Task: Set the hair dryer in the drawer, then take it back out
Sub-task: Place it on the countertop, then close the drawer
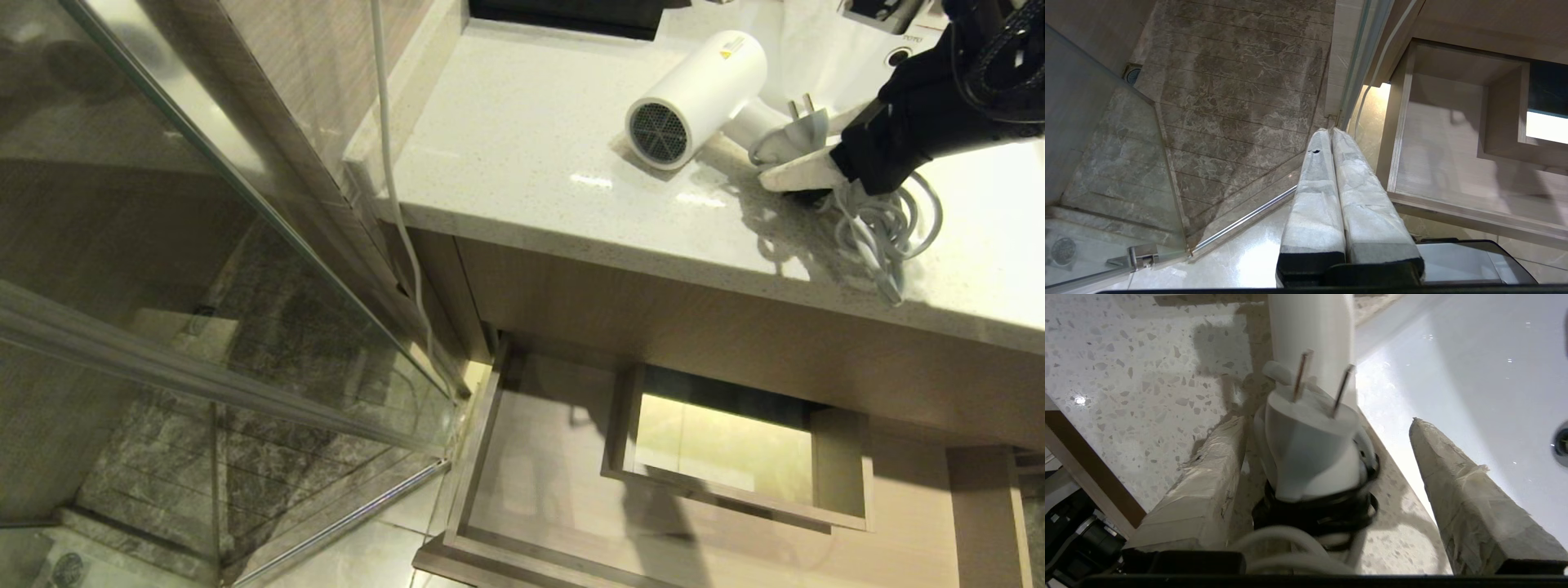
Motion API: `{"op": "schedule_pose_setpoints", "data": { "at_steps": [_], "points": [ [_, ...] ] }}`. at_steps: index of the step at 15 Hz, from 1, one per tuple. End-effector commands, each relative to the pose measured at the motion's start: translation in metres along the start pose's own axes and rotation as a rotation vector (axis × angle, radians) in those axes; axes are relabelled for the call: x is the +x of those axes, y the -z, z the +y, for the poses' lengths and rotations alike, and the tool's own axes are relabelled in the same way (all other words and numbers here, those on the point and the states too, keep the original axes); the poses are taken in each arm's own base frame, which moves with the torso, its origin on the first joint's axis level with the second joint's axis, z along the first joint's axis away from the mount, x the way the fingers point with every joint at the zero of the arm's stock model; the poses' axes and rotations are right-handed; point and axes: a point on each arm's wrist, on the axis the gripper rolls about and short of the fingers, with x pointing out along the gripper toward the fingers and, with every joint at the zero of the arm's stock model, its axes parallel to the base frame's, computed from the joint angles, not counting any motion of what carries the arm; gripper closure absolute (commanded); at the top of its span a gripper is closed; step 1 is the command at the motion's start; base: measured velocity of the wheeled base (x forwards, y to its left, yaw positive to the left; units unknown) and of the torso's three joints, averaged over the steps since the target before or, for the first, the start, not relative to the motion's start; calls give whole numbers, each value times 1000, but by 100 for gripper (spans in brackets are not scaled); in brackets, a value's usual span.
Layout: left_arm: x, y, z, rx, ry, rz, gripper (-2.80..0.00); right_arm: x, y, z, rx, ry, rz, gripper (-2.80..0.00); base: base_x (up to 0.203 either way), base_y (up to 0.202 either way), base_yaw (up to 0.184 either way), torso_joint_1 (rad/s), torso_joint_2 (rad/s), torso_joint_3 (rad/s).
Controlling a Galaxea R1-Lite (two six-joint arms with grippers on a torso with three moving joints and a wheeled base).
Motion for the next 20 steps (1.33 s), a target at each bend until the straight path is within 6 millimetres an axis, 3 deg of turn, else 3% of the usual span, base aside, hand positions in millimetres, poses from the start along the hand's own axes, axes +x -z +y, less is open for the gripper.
{"op": "schedule_pose_setpoints", "data": {
  "at_steps": [1, 5, 6, 7, 10, 13, 20],
  "points": [
    [0, 0, 0, 0, 0, 0, 0, -24, -3, 0, -7, 18, -35, -280, 0, 0, 0, 0, 0, 0],
    [0, 0, 0, 0, 0, 1, 0, -69, 0, 4, -13, 46, -81, -280, 0, 0, 0, 0, 0, 0],
    [0, 0, 0, 0, 0, 1, 0, -80, 2, 7, -11, 48, -84, -112, 0, 0, 0, 0, 0, 0],
    [0, 0, 0, 0, 0, 0, 0, -88, 7, 10, -9, 41, -69, 0, 0, 0, 0, 0, 0, 0],
    [0, 0, 0, 0, 0, 0, 0, -112, 24, 19, -2, 11, 15, 0, 0, 0, 0, 0, 0, 0],
    [0, 0, 0, 0, 0, -1, 0, -140, 39, 17, 58, 119, 57, 0, 0, 0, 0, 0, 0, 0],
    [0, 0, 0, 0, 0, 1, 0, -161, 68, 6, 225, 334, 208, 0, 0, 0, 0, 0, 0, 0]
  ]
}}
